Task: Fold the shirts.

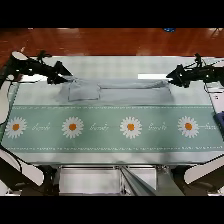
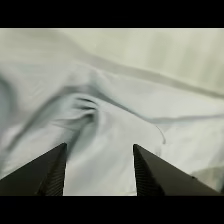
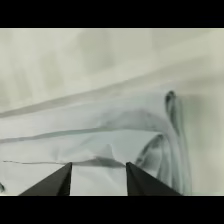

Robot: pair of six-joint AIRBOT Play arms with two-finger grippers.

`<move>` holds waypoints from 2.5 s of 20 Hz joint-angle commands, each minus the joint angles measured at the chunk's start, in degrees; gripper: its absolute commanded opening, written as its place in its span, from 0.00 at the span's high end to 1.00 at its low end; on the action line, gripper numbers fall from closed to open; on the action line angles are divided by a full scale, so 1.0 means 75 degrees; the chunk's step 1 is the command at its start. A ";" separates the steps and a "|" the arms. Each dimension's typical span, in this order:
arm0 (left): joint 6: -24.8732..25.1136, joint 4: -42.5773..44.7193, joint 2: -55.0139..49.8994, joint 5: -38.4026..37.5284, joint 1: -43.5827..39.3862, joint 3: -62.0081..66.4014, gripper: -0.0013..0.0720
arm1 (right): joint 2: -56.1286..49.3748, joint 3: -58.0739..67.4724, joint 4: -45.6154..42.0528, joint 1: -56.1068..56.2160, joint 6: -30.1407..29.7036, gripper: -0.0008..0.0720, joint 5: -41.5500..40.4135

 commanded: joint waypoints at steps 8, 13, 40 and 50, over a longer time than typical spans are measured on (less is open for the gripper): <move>-0.0289 0.3185 0.4870 0.1475 0.0577 -0.2719 0.29 | 0.1894 -0.2186 -0.1577 -0.1279 0.0312 0.43 -0.0530; -0.0329 0.2687 0.7122 0.2661 -0.0965 -0.6298 0.29 | 0.1585 -0.2908 -0.0038 -0.1160 -0.0603 0.41 -0.0895; 0.0224 0.0959 0.4963 0.3800 -0.3995 -0.5467 0.96 | 0.6175 -0.4013 -0.1043 0.0650 -0.0530 0.96 0.0353; 0.0079 0.0064 -0.0213 0.2159 -0.7160 0.0012 0.96 | 0.8766 -0.4779 -0.0417 0.0664 0.0157 0.96 0.0997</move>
